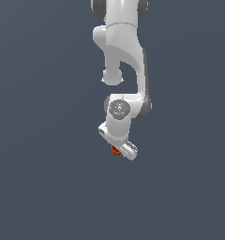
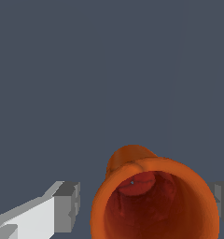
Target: Pick up the object and move it to a goal position.
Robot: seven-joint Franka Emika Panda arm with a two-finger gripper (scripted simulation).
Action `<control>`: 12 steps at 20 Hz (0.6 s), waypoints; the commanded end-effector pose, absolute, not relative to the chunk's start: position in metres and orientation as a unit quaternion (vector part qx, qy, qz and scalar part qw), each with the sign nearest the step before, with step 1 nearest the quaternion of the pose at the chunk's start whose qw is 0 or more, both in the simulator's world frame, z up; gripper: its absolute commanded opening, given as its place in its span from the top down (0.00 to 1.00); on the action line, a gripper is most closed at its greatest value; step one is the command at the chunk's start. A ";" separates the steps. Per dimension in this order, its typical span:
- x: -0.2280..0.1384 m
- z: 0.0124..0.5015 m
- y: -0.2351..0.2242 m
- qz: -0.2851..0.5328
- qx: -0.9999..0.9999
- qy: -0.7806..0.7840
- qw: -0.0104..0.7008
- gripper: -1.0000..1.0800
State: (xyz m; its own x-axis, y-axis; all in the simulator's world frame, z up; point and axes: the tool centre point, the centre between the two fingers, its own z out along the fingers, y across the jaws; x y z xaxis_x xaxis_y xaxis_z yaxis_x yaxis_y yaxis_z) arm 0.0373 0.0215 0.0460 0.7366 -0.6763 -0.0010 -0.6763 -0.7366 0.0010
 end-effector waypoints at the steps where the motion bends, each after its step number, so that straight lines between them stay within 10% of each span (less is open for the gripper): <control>1: 0.038 0.039 0.022 0.000 0.932 -0.363 0.000 0.04; 4: 0.039 0.038 0.022 0.000 0.932 -0.363 0.000 0.04; 5: 0.039 0.038 0.022 0.000 0.932 -0.363 0.000 1.00; 12: 0.039 0.038 0.022 0.000 0.932 -0.363 0.000 1.00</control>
